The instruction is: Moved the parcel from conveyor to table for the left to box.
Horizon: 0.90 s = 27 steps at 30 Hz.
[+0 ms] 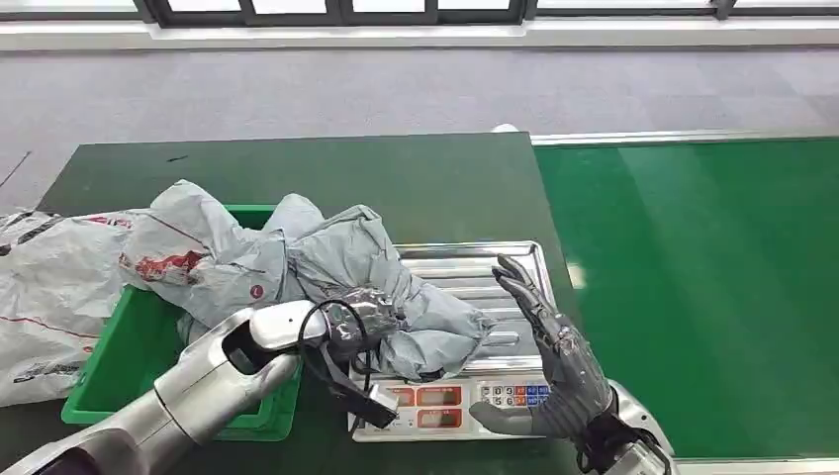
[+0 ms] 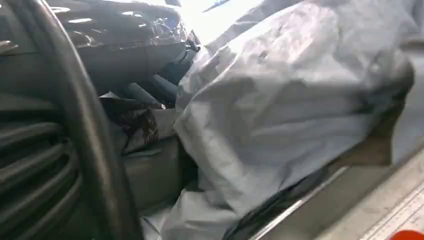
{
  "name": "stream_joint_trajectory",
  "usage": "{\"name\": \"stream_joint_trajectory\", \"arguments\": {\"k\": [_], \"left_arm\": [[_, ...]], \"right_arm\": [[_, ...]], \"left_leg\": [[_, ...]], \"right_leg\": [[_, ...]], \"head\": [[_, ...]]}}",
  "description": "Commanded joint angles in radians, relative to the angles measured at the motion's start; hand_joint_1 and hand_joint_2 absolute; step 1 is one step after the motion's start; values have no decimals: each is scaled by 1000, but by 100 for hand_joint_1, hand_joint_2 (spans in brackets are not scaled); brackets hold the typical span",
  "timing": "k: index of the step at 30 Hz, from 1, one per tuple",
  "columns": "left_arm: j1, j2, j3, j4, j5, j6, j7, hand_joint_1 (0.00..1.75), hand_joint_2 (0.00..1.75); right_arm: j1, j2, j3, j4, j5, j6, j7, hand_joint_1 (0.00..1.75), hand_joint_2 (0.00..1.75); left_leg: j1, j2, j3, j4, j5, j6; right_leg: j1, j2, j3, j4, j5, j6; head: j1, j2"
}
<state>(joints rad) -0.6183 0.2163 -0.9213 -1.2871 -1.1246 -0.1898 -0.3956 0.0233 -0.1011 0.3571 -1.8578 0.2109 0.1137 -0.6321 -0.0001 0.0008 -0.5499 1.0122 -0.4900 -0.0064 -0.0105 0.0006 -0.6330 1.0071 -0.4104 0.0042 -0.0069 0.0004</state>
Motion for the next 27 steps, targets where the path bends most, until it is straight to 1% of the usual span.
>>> {"name": "stream_joint_trajectory", "arguments": {"k": [1,7,9,10,12,13,14,16,17,21,22,23,24,26,27], "left_arm": [[-21,20,-54,-46,-20,63,23,175,175],[-20,22,-54,-45,-20,63,23,175,175],[9,12,1,-93,-21,199,54,175,175],[13,13,12,-110,-23,216,64,175,175],[53,1,100,-177,-34,384,119,175,175],[64,1,123,-197,-37,415,130,175,175],[86,-11,173,-225,-60,512,159,175,175],[106,-16,203,-250,-82,574,175,175,175],[127,-26,235,-273,-117,648,198,175,175],[144,-32,256,-299,-125,683,211,175,175],[154,-39,272,-303,-139,712,222,175,175],[167,-56,299,-309,-159,759,229,175,175],[170,-63,311,-314,-170,769,237,175,175],[165,-123,385,-343,-280,792,288,175,175],[157,-141,415,-351,-303,807,309,175,175]], "right_arm": [[-19,-24,25,27,-9,1,-1,0,175],[-19,-24,26,27,-9,1,-1,0,175],[-3,-24,20,6,-14,-4,2,0,175],[2,-24,18,-2,-15,-5,3,0,175],[26,-17,7,-28,-20,-14,8,0,175],[35,-15,5,-37,-20,-17,10,0,175],[49,-9,2,-47,-20,-23,13,0,175],[65,-4,2,-56,-17,-32,16,0,175],[76,0,2,-62,-12,-45,19,0,175],[79,1,5,-66,-10,-52,20,0,175],[79,2,5,-66,-10,-54,21,0,175],[77,2,6,-67,-11,-60,22,0,175],[77,3,6,-67,-12,-62,23,0,175],[71,11,11,-68,-14,-72,29,0,175],[67,15,14,-66,-14,-74,31,0,175]], "left_leg": [[1,0,-1,-1,1,0],[1,-1,-1,-1,1,0],[1,0,-1,-1,1,0],[0,-1,-2,0,1,0],[1,-1,-3,-2,2,-1],[0,-1,-3,0,1,0],[1,-1,-3,0,1,0],[0,0,-3,0,0,0],[1,0,-3,0,0,0],[1,-1,-3,-1,1,0],[0,-1,-3,0,0,0],[1,0,-3,-1,1,0],[0,-1,-3,-1,1,0],[1,1,-3,-2,2,0],[0,-1,-5,1,0,0]], "right_leg": [[1,0,0,-2,2,0],[1,-1,1,-2,2,0],[1,1,0,-3,2,0],[0,0,-1,-1,2,0],[1,-1,-1,-4,3,-1],[0,-1,-1,-1,2,0],[1,-1,-2,-1,2,-1],[0,0,-2,0,1,0],[1,0,-2,-1,1,0],[1,0,-2,-2,2,0],[0,0,-3,-1,1,0],[1,0,-2,-2,2,0],[0,0,-2,-2,1,0],[1,1,-2,-4,3,0],[0,0,-3,0,1,0]], "head": [[0,0],[0,0],[0,0],[0,0],[0,0],[0,0],[0,0],[0,0],[0,0],[0,0],[0,0],[0,0],[0,0],[0,0],[0,0]]}}
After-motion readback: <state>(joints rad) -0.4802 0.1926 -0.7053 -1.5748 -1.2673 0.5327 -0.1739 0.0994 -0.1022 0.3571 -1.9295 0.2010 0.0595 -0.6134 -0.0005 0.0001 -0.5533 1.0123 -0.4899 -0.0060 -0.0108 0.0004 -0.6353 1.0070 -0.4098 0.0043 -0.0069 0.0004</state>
